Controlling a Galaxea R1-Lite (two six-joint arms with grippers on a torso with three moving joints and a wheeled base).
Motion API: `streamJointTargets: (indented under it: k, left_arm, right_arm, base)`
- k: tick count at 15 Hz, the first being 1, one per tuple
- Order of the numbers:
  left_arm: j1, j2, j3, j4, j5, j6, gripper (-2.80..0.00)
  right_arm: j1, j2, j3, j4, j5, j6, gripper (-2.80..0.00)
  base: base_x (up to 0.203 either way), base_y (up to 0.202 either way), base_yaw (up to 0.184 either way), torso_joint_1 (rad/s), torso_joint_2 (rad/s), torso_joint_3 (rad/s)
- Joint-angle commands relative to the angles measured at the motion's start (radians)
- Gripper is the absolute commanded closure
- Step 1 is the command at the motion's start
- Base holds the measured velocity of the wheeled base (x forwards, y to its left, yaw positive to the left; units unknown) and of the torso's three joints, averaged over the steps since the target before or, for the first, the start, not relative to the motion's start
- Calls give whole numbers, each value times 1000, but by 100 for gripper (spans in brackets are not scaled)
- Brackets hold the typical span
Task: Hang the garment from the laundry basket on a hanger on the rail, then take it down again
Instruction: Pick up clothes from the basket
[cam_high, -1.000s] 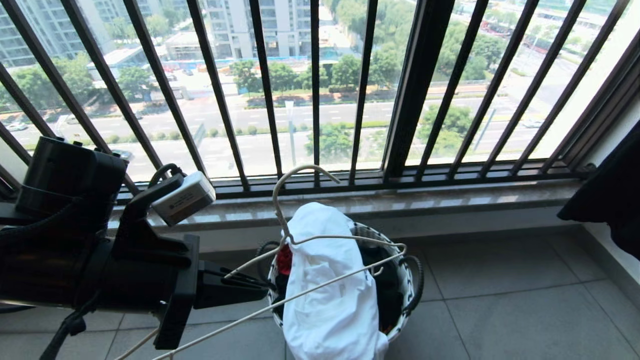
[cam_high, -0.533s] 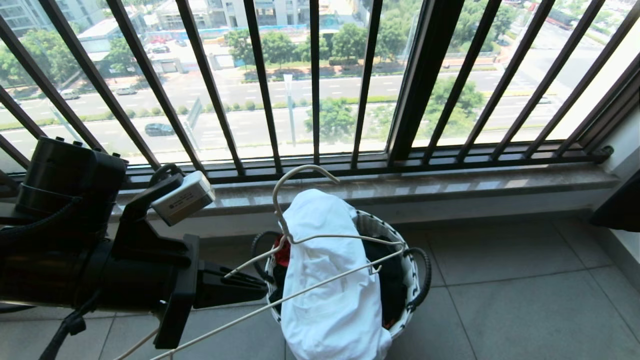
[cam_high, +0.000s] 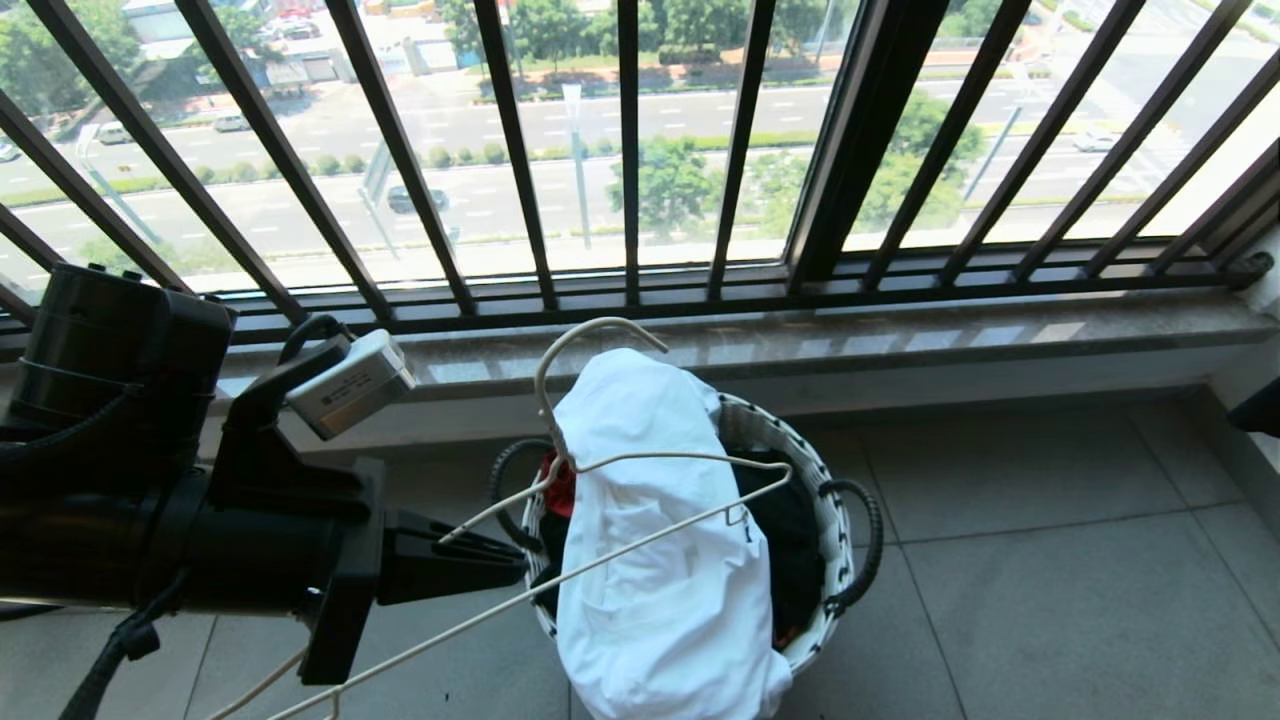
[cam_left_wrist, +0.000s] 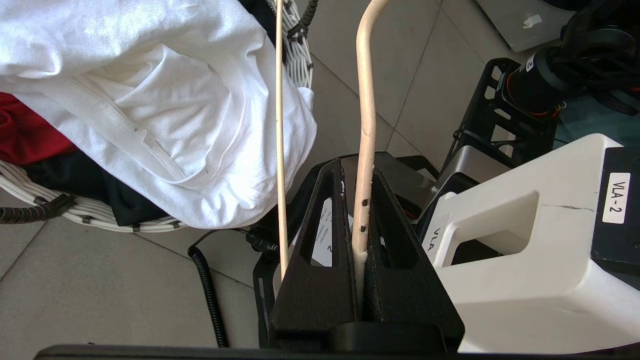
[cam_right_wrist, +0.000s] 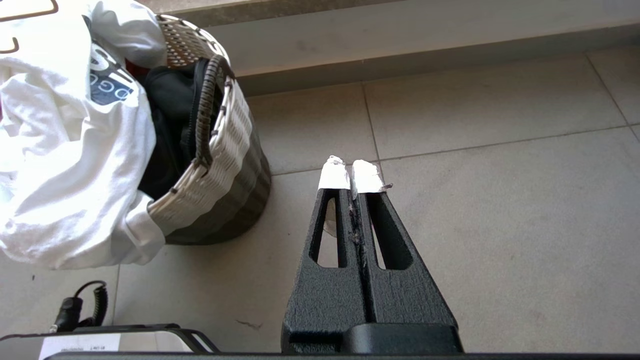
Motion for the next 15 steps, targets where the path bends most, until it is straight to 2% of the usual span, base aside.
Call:
streamJointTargets:
  k: [1,11,13,15]
  left_arm:
    - [4,-20,-3,0,-4,0,0]
    - [51,-124,-25,3,-3,-12,0]
    - [53,-140,-26,3,-1,-14,0]
    - [53,-149,-27,3,21,-20,0]
  right_arm:
    - [0,1,2,0,0,-1,0]
    - [3,48,-14,28,-4,-7,0]
    - [4,88,-94,51,-7,-4,0]
    - [4,214,-212,61,-13,-3,0]
  base:
    - [0,0,0,-2,6,-41]
    - [0,0,0,1,0,-7]
    - [0,0,0,0,0,0]
    - [0,0,0,0,0,0]
